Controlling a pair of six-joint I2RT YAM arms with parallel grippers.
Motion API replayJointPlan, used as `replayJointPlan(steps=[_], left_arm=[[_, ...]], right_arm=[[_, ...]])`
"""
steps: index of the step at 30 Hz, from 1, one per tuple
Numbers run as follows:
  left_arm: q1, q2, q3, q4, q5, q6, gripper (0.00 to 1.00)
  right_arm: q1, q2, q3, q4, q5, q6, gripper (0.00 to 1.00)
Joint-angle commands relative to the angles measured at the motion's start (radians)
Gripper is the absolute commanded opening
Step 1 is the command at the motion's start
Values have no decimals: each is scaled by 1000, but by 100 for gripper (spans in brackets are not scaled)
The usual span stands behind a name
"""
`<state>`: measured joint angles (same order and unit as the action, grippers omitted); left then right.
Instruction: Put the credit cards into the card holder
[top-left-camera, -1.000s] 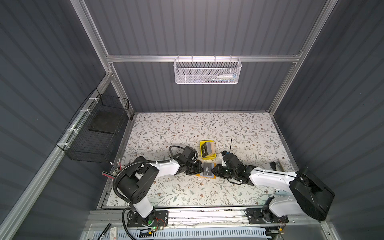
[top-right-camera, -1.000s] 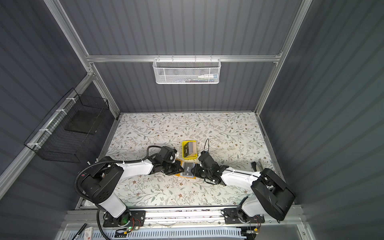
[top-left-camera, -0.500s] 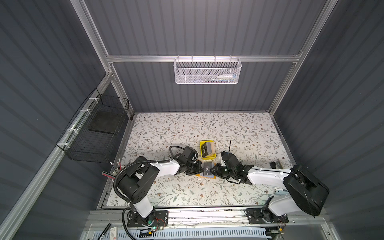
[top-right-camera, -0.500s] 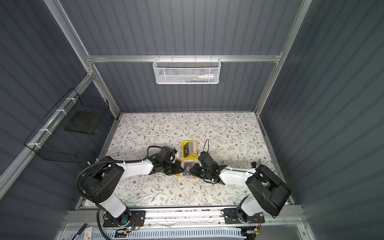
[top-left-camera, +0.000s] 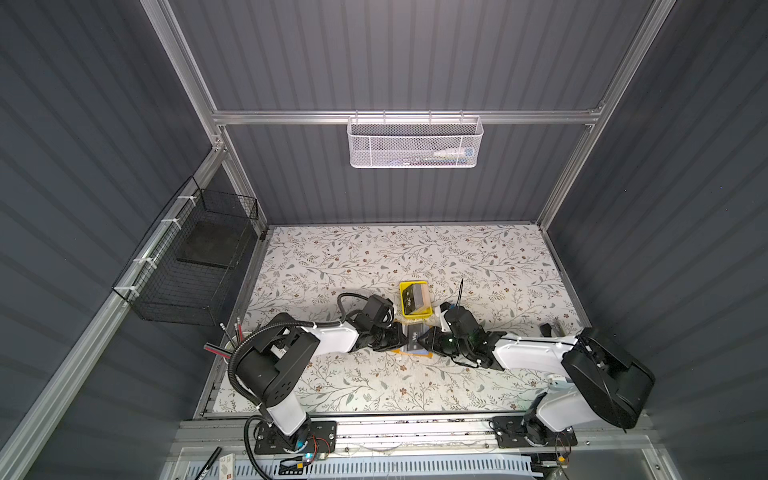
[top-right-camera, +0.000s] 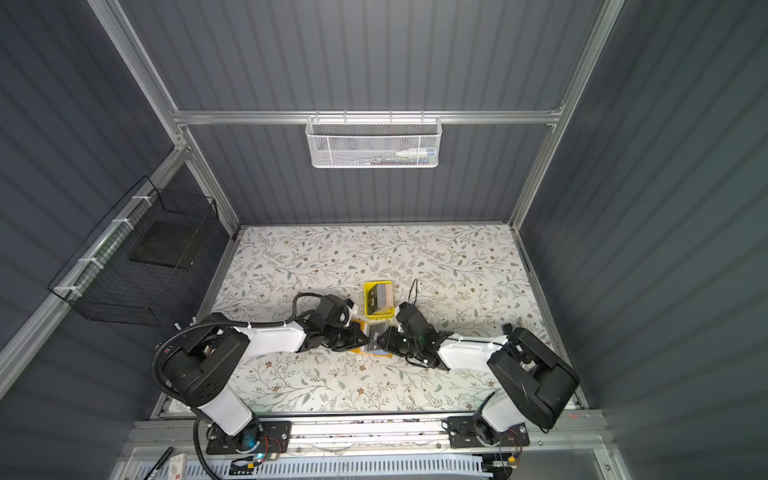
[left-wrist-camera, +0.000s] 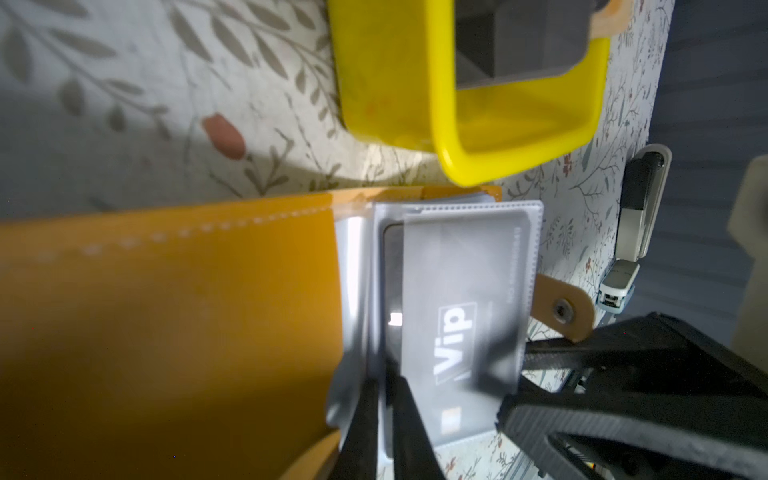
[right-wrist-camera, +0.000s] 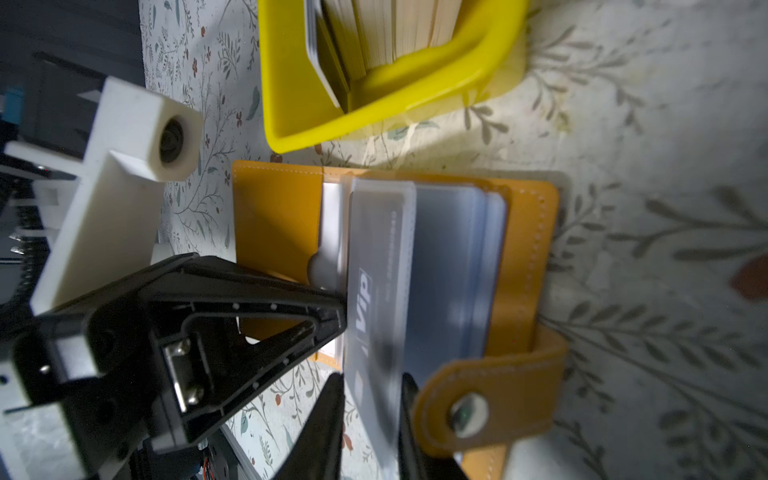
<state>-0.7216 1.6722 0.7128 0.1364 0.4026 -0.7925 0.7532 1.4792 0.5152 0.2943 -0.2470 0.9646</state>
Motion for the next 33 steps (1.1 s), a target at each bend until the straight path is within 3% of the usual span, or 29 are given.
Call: replayJointPlan(steps=[1, 10, 21, 25, 33], left_arm=[[-6, -64, -29, 74, 22, -10, 12], [4, -237, -24, 22, -21, 42, 20], [171, -347, -123, 52, 87, 36, 26], [200, -399, -126, -14, 79, 73, 36], [224, -419, -160, -8, 79, 56, 35]], right_arm=[[-3, -15, 5, -10, 7, -15, 26], [10, -26, 44, -89, 46, -46, 26], [68, -2, 165, -227, 119, -82, 26], [94, 32, 219, -261, 126, -92, 27], [141, 121, 329, -299, 115, -113, 37]])
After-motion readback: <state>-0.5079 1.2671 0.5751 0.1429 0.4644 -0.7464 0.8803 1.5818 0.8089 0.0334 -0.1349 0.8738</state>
